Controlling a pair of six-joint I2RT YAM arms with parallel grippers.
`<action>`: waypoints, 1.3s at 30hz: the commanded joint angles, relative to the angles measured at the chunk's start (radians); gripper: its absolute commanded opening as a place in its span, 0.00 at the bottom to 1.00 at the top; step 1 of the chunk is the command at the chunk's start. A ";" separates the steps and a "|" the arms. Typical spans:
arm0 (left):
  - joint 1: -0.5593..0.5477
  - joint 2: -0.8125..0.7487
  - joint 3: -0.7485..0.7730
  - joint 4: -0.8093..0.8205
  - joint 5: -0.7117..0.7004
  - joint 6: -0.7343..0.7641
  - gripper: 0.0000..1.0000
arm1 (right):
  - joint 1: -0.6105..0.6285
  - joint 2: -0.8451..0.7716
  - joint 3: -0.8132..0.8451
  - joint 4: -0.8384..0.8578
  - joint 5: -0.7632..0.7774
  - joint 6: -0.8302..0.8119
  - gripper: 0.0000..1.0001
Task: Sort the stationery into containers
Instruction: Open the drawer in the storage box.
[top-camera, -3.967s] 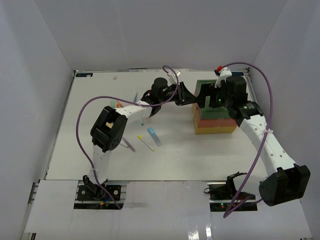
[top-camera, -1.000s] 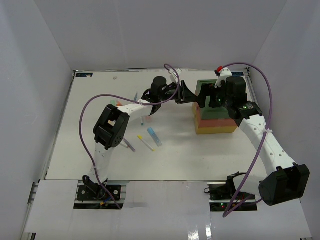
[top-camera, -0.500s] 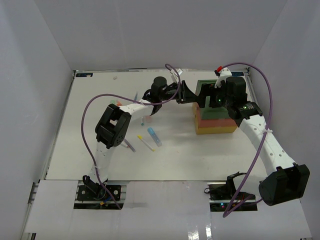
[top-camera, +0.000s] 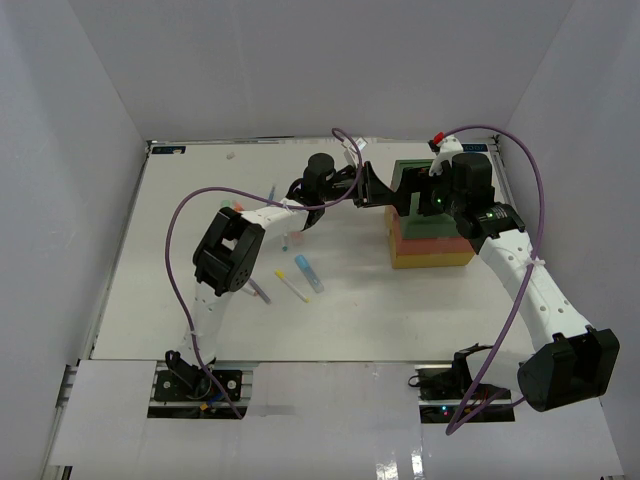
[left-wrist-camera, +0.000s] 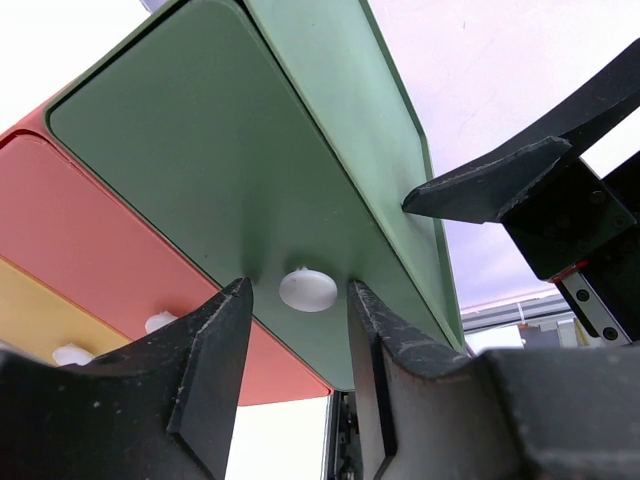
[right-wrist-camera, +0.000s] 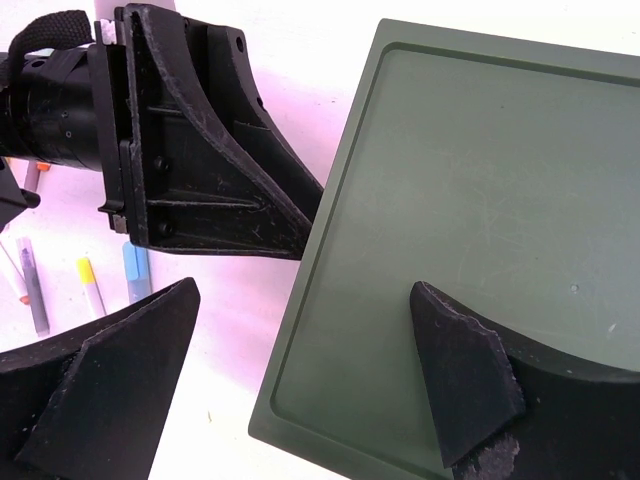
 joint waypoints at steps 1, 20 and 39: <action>0.003 -0.016 0.035 0.038 0.020 -0.004 0.51 | -0.001 -0.004 -0.006 0.032 -0.020 0.010 0.92; 0.010 -0.057 -0.004 0.060 0.026 -0.030 0.14 | -0.001 0.000 -0.013 0.031 -0.004 0.016 0.92; 0.047 -0.149 -0.129 0.041 0.047 -0.025 0.11 | -0.001 -0.018 -0.013 0.025 0.040 0.014 0.91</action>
